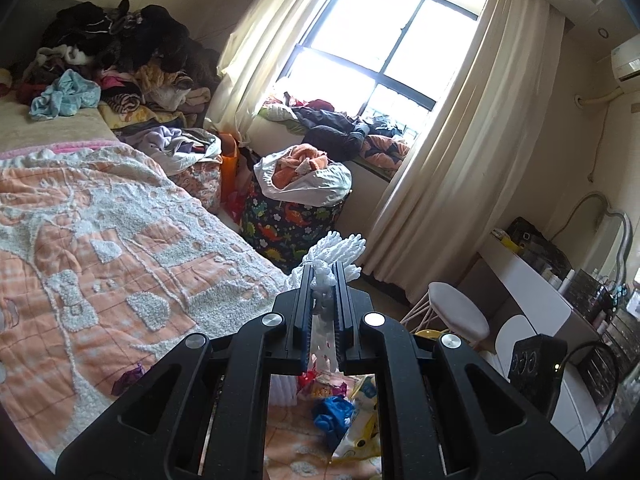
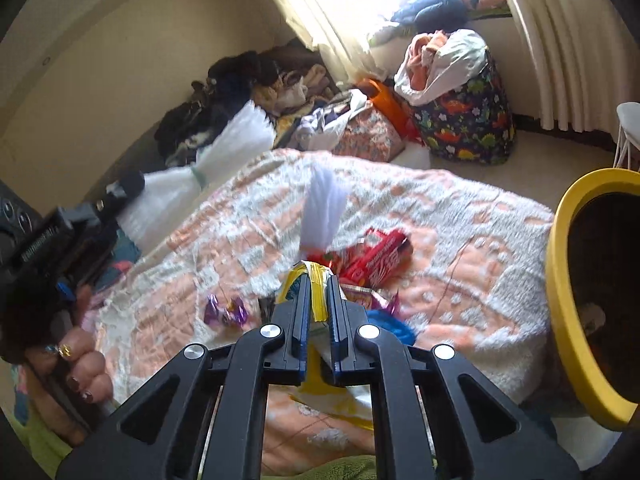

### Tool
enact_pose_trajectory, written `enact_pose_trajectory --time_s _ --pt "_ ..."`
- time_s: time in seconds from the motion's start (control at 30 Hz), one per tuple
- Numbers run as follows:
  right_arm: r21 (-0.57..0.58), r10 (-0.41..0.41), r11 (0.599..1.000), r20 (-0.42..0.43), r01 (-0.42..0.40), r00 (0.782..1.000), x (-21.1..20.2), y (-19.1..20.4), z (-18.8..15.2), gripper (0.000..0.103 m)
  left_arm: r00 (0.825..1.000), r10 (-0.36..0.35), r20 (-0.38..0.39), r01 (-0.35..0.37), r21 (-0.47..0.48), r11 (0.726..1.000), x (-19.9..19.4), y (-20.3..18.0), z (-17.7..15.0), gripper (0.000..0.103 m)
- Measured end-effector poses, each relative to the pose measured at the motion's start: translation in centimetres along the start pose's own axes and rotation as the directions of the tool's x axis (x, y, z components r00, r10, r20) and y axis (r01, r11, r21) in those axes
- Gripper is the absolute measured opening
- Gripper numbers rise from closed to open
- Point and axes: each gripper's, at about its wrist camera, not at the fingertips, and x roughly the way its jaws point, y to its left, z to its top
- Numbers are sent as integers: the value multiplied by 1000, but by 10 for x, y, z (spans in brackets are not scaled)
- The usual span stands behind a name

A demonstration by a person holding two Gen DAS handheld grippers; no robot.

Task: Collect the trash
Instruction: 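Carry the mesh net and yellow wrapper over the yellow bin with both tools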

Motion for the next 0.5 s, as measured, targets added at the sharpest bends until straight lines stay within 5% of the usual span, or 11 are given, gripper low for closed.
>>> enact_pose_trajectory --time_s 0.5 --pt "129 -62 991 174 40 983 -70 -58 33 8 995 -79 -54 83 64 995 13 -42 -12 5"
